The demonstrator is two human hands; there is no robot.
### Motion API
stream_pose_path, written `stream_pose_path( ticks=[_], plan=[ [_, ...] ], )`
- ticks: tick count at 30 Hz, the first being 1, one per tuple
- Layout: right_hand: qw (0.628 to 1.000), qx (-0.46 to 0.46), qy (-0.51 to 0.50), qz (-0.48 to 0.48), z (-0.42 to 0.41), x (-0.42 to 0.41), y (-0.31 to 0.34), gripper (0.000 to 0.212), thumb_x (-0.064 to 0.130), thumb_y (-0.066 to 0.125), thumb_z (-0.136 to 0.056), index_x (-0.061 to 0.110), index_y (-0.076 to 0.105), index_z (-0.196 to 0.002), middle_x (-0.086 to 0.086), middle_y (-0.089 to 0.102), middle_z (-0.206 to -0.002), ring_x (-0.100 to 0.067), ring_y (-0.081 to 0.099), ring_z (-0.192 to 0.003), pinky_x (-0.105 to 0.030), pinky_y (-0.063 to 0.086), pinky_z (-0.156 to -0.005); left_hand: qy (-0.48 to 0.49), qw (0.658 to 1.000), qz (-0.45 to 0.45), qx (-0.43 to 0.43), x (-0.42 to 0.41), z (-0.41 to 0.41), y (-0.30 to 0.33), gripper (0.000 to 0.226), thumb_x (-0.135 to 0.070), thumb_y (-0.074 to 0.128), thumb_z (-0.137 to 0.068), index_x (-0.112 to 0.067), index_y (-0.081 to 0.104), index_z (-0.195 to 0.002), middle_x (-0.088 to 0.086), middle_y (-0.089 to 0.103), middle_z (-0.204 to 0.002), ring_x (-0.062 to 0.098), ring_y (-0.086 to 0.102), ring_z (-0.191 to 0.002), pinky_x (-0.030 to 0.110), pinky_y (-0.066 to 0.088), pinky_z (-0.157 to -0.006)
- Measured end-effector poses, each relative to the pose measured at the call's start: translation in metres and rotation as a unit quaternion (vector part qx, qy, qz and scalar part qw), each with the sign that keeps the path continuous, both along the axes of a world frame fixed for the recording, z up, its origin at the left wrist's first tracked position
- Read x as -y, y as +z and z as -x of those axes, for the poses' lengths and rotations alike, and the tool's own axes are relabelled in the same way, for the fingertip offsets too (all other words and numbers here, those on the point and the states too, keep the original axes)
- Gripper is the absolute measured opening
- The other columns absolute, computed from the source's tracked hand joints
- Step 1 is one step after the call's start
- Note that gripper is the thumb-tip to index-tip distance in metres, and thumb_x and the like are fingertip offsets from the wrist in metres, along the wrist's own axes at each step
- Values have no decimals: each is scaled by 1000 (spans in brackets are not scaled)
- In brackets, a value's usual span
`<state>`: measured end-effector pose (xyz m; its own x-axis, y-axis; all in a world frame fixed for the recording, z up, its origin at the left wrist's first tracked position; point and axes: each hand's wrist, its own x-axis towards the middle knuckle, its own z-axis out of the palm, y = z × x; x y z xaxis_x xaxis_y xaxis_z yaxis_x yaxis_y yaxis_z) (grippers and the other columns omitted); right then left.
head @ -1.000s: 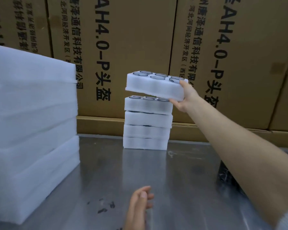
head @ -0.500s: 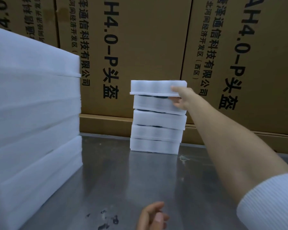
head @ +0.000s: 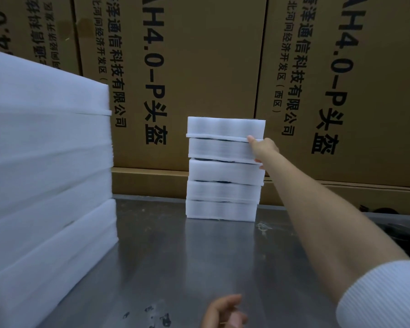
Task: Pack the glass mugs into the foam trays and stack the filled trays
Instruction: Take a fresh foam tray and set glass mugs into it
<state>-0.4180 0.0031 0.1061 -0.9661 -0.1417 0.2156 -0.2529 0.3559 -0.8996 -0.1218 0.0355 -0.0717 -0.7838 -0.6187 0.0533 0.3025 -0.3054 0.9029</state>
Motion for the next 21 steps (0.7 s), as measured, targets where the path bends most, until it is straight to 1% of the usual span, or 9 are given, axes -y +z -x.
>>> stream_pose_path(
  ticks=[2,5,8,11,12,13,15,17,21],
  plan=[
    [1000,-14,11,12,3,1,-9,57,52,46,-93,11,40,-133,-7,53,-123,-26,59,-102,-40,49,-86,-33,999,12,6,3,0,-1,38,34,45,-69,0,61,-60,14,51,-35,9,40,-23,15,37,-37],
    [998,-7,32,50,9,-5,-19,55,51,48,-92,15,39,-133,-2,51,-112,-18,57,-83,-36,45,-73,-43,998,40,-6,4,1,-6,30,18,54,-64,-9,65,-72,12,54,-38,8,46,-27,15,41,-43],
    [1000,-9,8,25,13,-6,-12,50,48,49,-93,14,43,-130,-2,51,-103,-18,55,-81,-37,48,-76,-65,996,57,8,8,0,-11,19,5,59,-59,-9,61,-72,7,58,-40,6,49,-30,12,40,-43],
    [1000,-18,-20,-1,12,-6,-4,44,42,48,-94,11,49,-125,-4,54,-98,-17,53,-71,-37,52,-81,-105,994,27,29,14,-3,-12,31,25,47,-83,0,59,-70,11,58,-42,11,49,-27,13,38,-37],
    [1000,-16,-14,1,10,-6,-5,44,43,47,-95,12,48,-126,-4,55,-98,-16,53,-70,-36,51,-80,-105,993,33,32,15,-3,-14,28,25,47,-83,1,60,-74,10,59,-45,11,50,-29,13,39,-38],
    [1000,-12,-1,14,7,-8,-9,46,44,47,-95,12,46,-128,-4,56,-103,-16,55,-73,-36,50,-78,-94,994,51,32,14,-3,-13,17,17,59,-76,1,60,-80,8,60,-47,10,52,-32,12,40,-42],
    [998,3,24,49,-5,-10,-26,58,48,48,-94,10,38,-136,-7,51,-126,-21,58,-89,-37,48,-79,-66,994,88,28,8,-2,-15,45,-15,70,-48,-2,61,-89,4,61,-51,7,55,-39,12,42,-48],
    [998,8,10,56,-24,-13,-59,67,50,48,-93,8,31,-142,-10,35,-142,-29,54,-110,-41,46,-89,-30,993,112,17,3,-4,-14,64,-37,63,-30,-11,61,-88,0,64,-54,3,55,-45,11,43,-53],
    [996,64,-15,67,-82,-31,-146,55,37,48,-96,7,36,-139,-13,27,-145,-33,46,-120,-42,40,-100,15,992,124,10,-2,-8,-8,38,-17,58,-47,-21,62,-85,-2,64,-55,-1,53,-47,9,43,-57]
  ],
)
